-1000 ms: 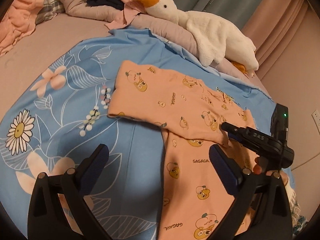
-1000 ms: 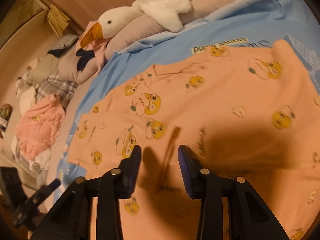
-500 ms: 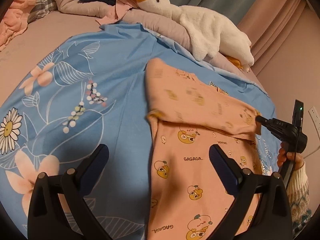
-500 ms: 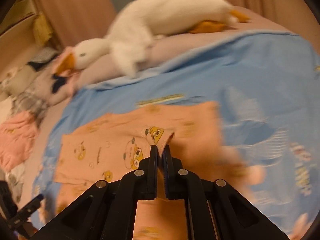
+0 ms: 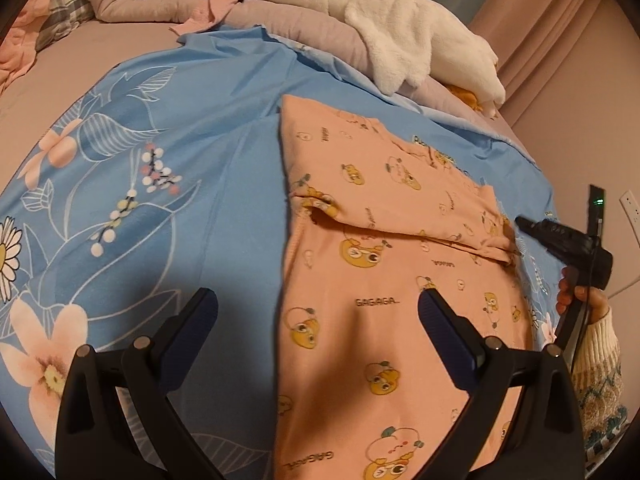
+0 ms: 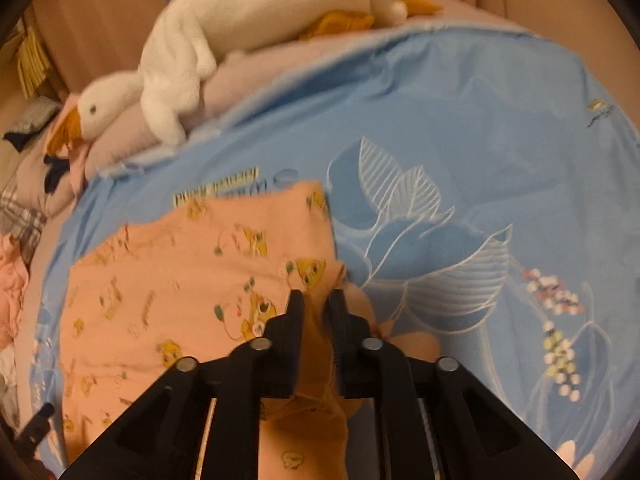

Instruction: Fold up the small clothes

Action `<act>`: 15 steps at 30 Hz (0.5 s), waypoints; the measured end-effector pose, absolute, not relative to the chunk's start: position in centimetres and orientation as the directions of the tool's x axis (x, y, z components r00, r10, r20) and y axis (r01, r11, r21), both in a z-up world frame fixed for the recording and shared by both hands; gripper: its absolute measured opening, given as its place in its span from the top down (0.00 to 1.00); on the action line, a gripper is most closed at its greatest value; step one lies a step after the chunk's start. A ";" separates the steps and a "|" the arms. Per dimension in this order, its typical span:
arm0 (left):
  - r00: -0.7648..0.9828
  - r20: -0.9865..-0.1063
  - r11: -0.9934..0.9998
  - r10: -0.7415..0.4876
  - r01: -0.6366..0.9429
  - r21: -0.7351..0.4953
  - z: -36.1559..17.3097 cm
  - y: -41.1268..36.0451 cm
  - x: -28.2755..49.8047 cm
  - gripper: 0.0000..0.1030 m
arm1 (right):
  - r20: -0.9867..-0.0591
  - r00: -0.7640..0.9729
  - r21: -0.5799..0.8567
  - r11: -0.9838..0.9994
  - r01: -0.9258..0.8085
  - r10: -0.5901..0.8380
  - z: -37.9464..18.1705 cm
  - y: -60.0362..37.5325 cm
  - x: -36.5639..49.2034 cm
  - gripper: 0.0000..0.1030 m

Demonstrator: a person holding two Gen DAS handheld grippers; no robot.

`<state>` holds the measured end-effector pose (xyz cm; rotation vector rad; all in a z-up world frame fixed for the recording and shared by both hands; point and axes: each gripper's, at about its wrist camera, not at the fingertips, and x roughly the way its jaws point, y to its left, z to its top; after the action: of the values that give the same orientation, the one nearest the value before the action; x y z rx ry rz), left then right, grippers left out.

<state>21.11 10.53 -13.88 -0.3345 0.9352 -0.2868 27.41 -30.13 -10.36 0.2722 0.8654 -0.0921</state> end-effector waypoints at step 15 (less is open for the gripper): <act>0.524 -0.747 0.912 -0.410 0.205 -0.356 -13.7 7.4 20.1 0.02 | -0.791 0.610 0.110 0.992 0.066 0.047 -13.1 -26.0 25.8 0.87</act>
<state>20.12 7.40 -13.70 -0.2359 0.9522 -0.3719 25.80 -26.00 -13.12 0.1329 0.9150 -0.0112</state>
